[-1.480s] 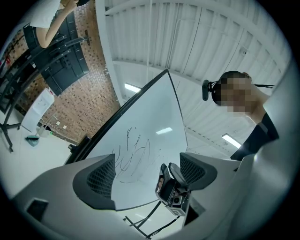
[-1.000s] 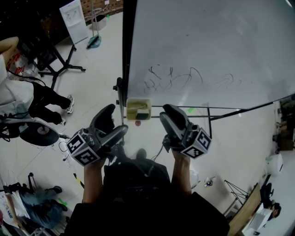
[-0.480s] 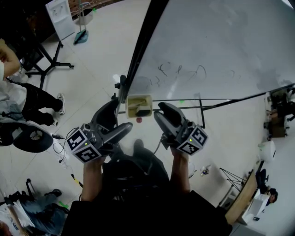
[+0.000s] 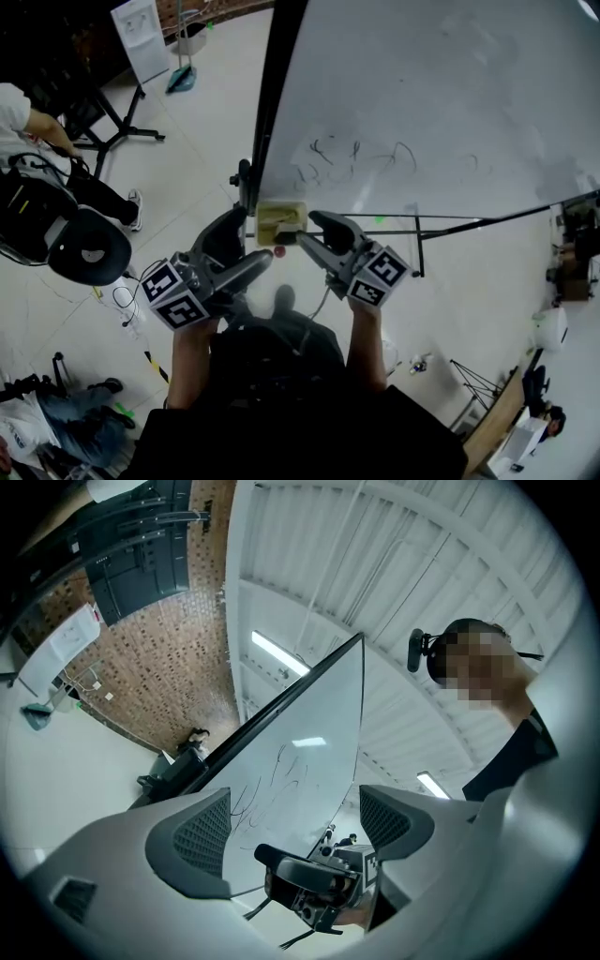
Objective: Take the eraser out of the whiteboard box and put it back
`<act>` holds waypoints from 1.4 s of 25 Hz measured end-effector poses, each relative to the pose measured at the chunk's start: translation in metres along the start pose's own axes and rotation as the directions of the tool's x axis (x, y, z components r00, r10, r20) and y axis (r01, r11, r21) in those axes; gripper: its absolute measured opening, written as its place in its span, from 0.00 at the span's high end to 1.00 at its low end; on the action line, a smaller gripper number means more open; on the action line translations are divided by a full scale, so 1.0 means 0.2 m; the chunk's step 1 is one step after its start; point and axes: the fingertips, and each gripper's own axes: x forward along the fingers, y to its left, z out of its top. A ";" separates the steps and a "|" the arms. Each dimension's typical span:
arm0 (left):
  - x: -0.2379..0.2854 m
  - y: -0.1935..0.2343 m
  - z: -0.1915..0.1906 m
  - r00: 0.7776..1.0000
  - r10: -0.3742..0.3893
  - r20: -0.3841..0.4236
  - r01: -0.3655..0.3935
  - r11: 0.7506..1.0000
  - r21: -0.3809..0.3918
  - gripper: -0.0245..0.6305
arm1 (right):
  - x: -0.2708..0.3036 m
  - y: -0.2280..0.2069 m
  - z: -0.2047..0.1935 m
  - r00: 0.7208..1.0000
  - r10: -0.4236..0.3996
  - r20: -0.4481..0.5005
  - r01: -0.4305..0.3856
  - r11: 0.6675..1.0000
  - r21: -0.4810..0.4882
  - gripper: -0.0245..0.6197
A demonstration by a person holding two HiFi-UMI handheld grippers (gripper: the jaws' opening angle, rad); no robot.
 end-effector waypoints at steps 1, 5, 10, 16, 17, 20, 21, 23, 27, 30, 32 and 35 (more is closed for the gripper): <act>0.01 0.00 -0.01 1.000 0.006 0.000 -0.006 1.000 0.003 0.31 | 0.01 -0.01 -0.02 1.000 0.004 -0.018 -0.004 1.000 -0.003 0.62; 0.02 -0.01 -0.01 0.999 0.033 0.009 -0.033 0.999 0.011 0.31 | 0.04 -0.04 -0.10 0.995 0.012 -0.100 -0.016 0.999 -0.033 0.61; 0.03 -0.01 -0.03 0.998 0.055 0.012 -0.055 0.998 0.014 0.31 | 0.06 -0.10 -0.22 0.984 -0.009 -0.178 -0.004 0.998 -0.070 0.61; 0.04 0.00 -0.04 0.997 0.078 0.019 -0.078 0.997 0.013 0.31 | 0.07 -0.15 -0.34 0.963 -0.051 -0.263 0.015 0.990 -0.137 0.60; 0.04 0.00 -0.05 0.997 0.080 0.020 -0.081 0.997 0.013 0.31 | 0.07 -0.16 -0.36 0.960 -0.054 -0.275 0.015 0.990 -0.142 0.60; 0.04 0.00 -0.05 0.996 0.087 0.024 -0.087 0.996 0.016 0.31 | 0.09 -0.17 -0.40 0.954 -0.055 -0.294 0.009 0.988 -0.154 0.60; 0.03 0.00 -0.05 0.996 0.090 0.025 -0.090 0.996 0.016 0.31 | 0.09 -0.17 -0.41 0.952 -0.055 -0.301 0.007 0.987 -0.159 0.60; 0.03 0.00 -0.04 0.995 0.096 0.029 -0.096 0.995 0.016 0.31 | 0.10 -0.17 -0.44 0.946 -0.058 -0.320 0.002 0.985 -0.172 0.60; 0.01 0.01 -0.04 0.994 0.106 0.037 -0.106 0.994 0.016 0.31 | 0.12 -0.18 -0.48 0.931 -0.069 -0.359 -0.005 0.979 -0.202 0.59; 0.01 0.01 -0.04 0.993 0.111 0.043 -0.112 0.994 0.016 0.31 | 0.13 -0.19 -0.51 0.922 -0.079 -0.378 -0.007 0.975 -0.222 0.58; 0.00 0.02 -0.04 0.992 0.114 0.045 -0.115 0.993 0.016 0.31 | 0.14 -0.20 -0.52 0.917 -0.086 -0.389 -0.008 0.972 -0.235 0.58; 0.00 0.02 -0.03 0.992 0.118 0.047 -0.119 0.993 0.015 0.31 | 0.14 -0.20 -0.54 0.908 -0.098 -0.408 -0.012 0.966 -0.260 0.58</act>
